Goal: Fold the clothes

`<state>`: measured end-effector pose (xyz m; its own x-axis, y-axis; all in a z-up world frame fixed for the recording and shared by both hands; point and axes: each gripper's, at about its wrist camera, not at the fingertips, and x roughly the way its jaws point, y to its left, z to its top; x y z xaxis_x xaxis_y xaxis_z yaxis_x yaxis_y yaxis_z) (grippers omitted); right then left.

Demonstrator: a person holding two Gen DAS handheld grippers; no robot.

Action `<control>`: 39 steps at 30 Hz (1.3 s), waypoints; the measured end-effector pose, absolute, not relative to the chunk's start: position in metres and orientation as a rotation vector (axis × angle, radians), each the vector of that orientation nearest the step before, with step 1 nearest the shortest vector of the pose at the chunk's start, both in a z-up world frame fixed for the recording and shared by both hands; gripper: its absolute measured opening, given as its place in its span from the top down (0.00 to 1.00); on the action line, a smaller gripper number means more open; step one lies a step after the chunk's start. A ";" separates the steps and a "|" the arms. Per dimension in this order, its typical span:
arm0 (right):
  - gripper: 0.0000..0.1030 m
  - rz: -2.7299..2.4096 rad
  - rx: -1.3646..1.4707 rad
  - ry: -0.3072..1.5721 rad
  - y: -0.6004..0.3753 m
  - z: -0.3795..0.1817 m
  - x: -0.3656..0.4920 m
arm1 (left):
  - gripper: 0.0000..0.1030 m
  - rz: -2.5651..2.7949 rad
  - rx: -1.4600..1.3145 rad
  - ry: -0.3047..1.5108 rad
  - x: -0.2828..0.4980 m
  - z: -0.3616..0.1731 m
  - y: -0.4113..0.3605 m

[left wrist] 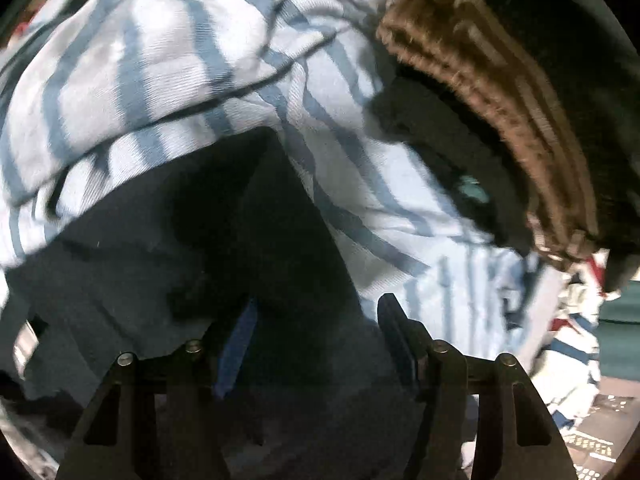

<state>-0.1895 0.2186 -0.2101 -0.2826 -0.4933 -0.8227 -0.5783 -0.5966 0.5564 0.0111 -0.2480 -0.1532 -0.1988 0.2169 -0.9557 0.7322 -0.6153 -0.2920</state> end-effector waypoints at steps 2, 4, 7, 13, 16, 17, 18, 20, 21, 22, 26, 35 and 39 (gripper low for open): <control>0.51 2.027 -1.824 1.303 0.223 -0.212 -0.201 | 0.38 -1.823 1.706 1.069 0.002 -0.160 -0.250; 0.49 2.011 -1.840 1.202 0.217 -0.217 -0.215 | 0.38 -1.774 1.717 1.054 -0.005 -0.169 -0.253; 0.34 2.020 -1.887 1.026 0.198 -0.220 -0.233 | 0.38 -1.723 1.735 1.039 -0.012 -0.180 -0.255; 0.39 2.146 -1.893 0.650 0.166 -0.220 -0.234 | 0.41 -1.790 1.770 0.899 -0.014 -0.178 -0.243; 0.64 2.231 -1.859 0.614 0.172 -0.218 -0.220 | 0.62 -1.851 1.731 0.893 0.003 -0.170 -0.247; 0.75 2.246 -1.859 0.625 0.177 -0.218 -0.216 | 0.71 -1.872 1.721 0.907 0.008 -0.169 -0.249; 0.81 2.261 -1.866 0.652 0.183 -0.218 -0.213 | 0.77 -1.898 1.704 0.945 0.018 -0.164 -0.251; 0.86 2.283 -1.872 0.744 0.194 -0.216 -0.206 | 0.86 -1.949 1.668 1.026 0.038 -0.154 -0.257; 0.89 2.292 -1.864 0.797 0.200 -0.212 -0.202 | 0.86 -1.974 1.648 1.066 0.048 -0.149 -0.259; 0.89 2.312 -1.846 0.837 0.205 -0.207 -0.197 | 0.87 -1.998 1.628 1.107 0.058 -0.144 -0.262; 0.90 2.474 -1.765 0.866 0.216 -0.166 -0.164 | 0.88 -2.093 1.539 1.270 0.098 -0.124 -0.272; 0.91 2.572 -1.664 0.997 0.249 -0.132 -0.059 | 0.89 -2.168 1.418 1.489 0.214 -0.122 -0.283; 0.91 2.399 -1.778 0.992 0.259 -0.191 -0.028 | 0.89 -2.072 1.463 1.459 0.228 -0.165 -0.274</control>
